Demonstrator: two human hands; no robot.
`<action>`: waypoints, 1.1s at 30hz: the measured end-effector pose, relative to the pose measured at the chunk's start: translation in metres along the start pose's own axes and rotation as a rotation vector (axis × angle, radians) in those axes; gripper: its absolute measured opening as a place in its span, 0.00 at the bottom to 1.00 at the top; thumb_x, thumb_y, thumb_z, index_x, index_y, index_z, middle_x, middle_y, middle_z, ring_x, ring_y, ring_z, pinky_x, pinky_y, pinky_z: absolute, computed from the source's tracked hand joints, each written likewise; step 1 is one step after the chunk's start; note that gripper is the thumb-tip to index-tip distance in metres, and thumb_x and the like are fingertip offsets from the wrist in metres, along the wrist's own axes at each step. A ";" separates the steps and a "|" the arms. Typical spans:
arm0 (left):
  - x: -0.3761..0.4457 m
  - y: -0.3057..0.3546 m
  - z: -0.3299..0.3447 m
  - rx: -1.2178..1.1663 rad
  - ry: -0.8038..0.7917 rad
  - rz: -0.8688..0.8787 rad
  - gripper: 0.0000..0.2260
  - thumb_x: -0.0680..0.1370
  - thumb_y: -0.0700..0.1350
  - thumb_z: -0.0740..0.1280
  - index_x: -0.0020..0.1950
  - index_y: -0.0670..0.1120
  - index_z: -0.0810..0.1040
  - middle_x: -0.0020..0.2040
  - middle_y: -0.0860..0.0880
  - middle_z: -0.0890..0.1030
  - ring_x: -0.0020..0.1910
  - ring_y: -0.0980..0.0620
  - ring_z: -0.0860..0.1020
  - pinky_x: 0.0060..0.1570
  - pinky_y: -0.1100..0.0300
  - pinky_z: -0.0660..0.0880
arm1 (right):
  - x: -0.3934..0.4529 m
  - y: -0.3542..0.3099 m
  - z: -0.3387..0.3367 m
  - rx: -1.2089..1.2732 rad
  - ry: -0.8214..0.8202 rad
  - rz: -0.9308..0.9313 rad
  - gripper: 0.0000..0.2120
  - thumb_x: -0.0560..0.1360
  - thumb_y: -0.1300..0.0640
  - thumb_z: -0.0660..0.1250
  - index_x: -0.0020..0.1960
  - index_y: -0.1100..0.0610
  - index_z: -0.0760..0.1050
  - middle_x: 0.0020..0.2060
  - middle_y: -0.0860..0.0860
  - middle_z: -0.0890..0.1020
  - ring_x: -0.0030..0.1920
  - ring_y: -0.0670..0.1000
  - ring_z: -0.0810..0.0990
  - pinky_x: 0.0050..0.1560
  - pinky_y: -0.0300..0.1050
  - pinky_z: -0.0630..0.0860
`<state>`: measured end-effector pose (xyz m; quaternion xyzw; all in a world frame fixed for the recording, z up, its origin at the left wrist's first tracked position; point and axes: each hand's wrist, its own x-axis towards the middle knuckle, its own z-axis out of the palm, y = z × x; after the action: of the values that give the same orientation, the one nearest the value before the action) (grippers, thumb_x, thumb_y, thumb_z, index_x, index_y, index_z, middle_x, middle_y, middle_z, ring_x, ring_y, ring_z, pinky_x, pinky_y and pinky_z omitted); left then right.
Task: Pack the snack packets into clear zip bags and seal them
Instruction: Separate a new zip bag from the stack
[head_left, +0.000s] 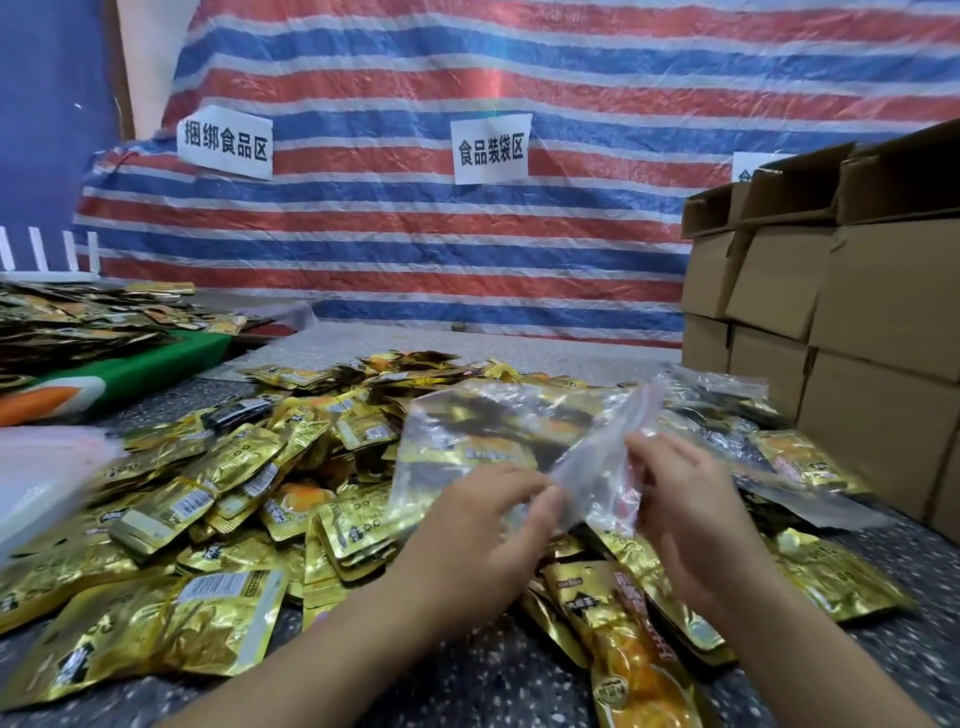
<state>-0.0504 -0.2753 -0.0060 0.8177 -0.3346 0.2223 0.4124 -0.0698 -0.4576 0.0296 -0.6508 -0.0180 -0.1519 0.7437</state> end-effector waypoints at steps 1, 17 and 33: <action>0.001 -0.001 0.000 -0.001 0.026 -0.050 0.18 0.79 0.59 0.57 0.55 0.53 0.82 0.51 0.60 0.81 0.53 0.64 0.76 0.52 0.63 0.74 | 0.000 -0.002 -0.001 0.051 0.027 -0.066 0.11 0.81 0.58 0.62 0.41 0.60 0.75 0.31 0.53 0.76 0.31 0.51 0.74 0.35 0.48 0.75; 0.006 0.007 -0.005 -0.140 0.117 -0.020 0.12 0.78 0.57 0.62 0.40 0.52 0.73 0.33 0.57 0.72 0.33 0.58 0.70 0.33 0.67 0.65 | -0.014 0.007 0.015 -0.557 -0.191 -0.457 0.08 0.77 0.60 0.69 0.42 0.51 0.83 0.34 0.49 0.83 0.34 0.45 0.79 0.35 0.40 0.75; 0.004 0.003 -0.007 0.025 0.008 0.096 0.13 0.75 0.58 0.66 0.36 0.56 0.66 0.32 0.58 0.69 0.33 0.59 0.68 0.32 0.68 0.62 | -0.018 0.001 0.022 -0.325 -0.238 -0.201 0.10 0.77 0.62 0.68 0.40 0.57 0.84 0.34 0.54 0.84 0.33 0.42 0.80 0.34 0.33 0.74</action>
<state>-0.0505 -0.2722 0.0018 0.8047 -0.3691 0.2494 0.3925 -0.0835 -0.4328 0.0278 -0.7703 -0.1455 -0.1484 0.6028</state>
